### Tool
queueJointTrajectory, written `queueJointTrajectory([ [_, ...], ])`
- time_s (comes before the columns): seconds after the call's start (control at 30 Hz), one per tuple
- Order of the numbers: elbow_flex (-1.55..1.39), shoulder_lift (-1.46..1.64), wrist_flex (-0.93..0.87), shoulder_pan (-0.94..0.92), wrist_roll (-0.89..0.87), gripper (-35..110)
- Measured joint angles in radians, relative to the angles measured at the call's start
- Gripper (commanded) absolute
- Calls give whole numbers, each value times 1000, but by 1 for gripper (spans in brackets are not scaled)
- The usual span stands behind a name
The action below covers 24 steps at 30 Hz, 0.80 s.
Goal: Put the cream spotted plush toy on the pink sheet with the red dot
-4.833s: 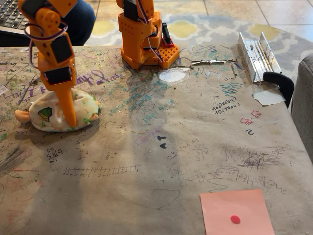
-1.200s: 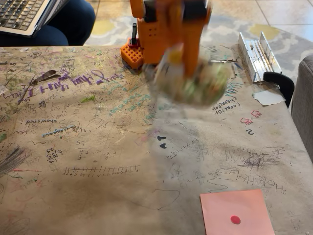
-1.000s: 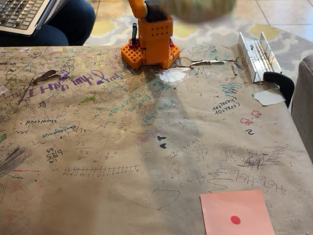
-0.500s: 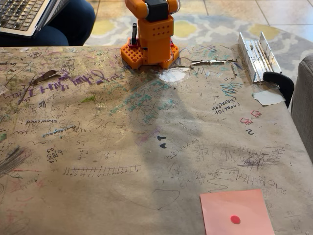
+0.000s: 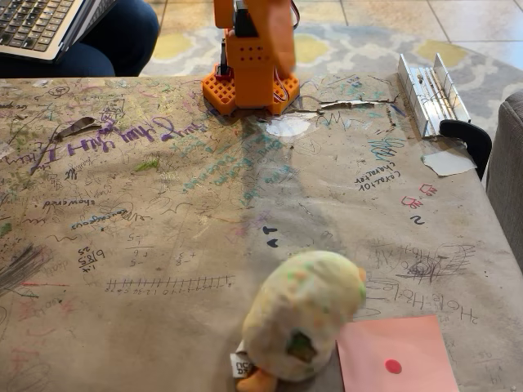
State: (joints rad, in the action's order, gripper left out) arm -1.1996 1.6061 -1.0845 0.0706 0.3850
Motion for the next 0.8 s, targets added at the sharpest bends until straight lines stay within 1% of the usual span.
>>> queueJointTrajectory([
  [0.13,-492,25,61,-17,49,49],
  [0.2,-634,26,60,-14,58,48],
  [0.3,-703,43,46,-31,81,47],
  [0.43,-764,51,74,-43,115,46],
  [0.6,-761,37,107,-48,135,46],
  [0.8,-678,-74,121,-44,132,45],
])
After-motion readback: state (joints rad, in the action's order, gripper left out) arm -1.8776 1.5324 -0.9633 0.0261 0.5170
